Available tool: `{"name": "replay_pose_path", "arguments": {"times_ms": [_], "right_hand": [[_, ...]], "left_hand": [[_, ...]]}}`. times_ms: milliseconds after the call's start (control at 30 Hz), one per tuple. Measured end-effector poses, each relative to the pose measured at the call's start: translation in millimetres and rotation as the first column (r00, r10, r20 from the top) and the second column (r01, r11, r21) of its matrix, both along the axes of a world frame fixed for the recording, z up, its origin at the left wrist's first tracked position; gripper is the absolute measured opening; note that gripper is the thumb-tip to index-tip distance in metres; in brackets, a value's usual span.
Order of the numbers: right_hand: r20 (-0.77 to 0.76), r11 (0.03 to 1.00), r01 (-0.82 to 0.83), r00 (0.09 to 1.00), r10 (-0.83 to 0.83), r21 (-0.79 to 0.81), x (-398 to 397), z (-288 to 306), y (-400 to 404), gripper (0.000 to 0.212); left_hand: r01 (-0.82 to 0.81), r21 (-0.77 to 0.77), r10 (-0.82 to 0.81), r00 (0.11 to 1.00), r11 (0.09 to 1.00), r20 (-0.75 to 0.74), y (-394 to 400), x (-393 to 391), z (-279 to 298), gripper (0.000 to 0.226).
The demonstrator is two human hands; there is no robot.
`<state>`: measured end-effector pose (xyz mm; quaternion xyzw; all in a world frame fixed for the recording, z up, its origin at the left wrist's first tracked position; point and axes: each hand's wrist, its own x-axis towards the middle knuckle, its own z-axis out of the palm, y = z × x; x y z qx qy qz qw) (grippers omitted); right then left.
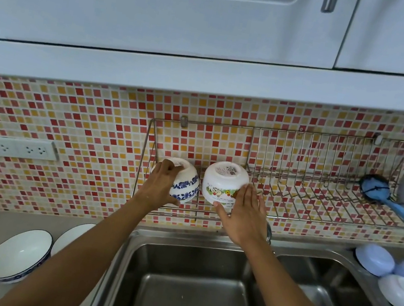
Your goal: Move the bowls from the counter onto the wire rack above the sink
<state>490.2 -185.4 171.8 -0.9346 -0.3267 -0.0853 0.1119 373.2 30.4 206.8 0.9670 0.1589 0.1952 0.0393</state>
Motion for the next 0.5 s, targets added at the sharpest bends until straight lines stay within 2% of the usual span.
{"name": "replay_pose_path", "arguments": {"times_ms": [200, 400, 500], "right_hand": [[0.007, 1.000, -0.008, 1.000, 0.008, -0.002, -0.1, 0.5, -0.8, 0.099], [0.008, 1.000, -0.017, 1.000, 0.016, 0.022, -1.8, 1.8, -1.8, 0.099], [0.015, 0.999, -0.040, 0.999, 0.040, 0.015, -2.1, 2.4, -3.0, 0.096]], "left_hand": [[0.001, -0.075, 0.002, 0.999, 0.997, 0.037, -1.0, -3.3, -1.8, 0.100], [-0.029, -0.210, 0.041, 0.998, 0.977, 0.053, -3.6, -8.0, -6.7, 0.081], [-0.033, -0.235, 0.064, 0.990, 0.971, 0.126, -6.9, -12.8, -10.5, 0.066]]}}
